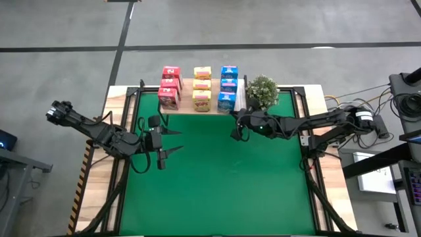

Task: Stack cereal on shelf
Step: Put the blue cereal box on the shelf aligned with the other blue cereal boxes

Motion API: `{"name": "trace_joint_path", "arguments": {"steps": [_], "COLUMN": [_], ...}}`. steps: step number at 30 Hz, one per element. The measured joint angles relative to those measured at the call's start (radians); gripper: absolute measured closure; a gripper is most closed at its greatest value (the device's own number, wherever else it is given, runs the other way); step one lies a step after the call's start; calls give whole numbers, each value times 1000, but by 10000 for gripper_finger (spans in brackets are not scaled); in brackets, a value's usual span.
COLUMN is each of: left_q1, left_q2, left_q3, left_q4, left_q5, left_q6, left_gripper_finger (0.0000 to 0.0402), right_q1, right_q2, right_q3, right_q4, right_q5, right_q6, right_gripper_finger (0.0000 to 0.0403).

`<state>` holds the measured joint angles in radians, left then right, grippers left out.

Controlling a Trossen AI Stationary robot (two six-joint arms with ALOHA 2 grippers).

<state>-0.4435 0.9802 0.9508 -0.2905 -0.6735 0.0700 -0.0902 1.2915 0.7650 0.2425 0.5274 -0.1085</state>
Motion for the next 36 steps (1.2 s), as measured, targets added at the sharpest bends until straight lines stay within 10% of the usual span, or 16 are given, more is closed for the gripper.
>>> {"name": "trace_joint_path", "arguments": {"steps": [24,36], "left_q1": [0,0], "left_q2": [0,0], "left_q3": [-2,-23], "left_q4": [-1,-1], "left_q5": [0,0], "left_q6": [-4,-1], "left_gripper_finger": [197,197], "right_q1": [41,-40], "right_q2": [-35,-21], "right_q3": [36,422], "right_q4": [-13,-340], "right_q5": [10,-294], "right_q6": [-2,-64], "right_gripper_finger": [394,394]}}
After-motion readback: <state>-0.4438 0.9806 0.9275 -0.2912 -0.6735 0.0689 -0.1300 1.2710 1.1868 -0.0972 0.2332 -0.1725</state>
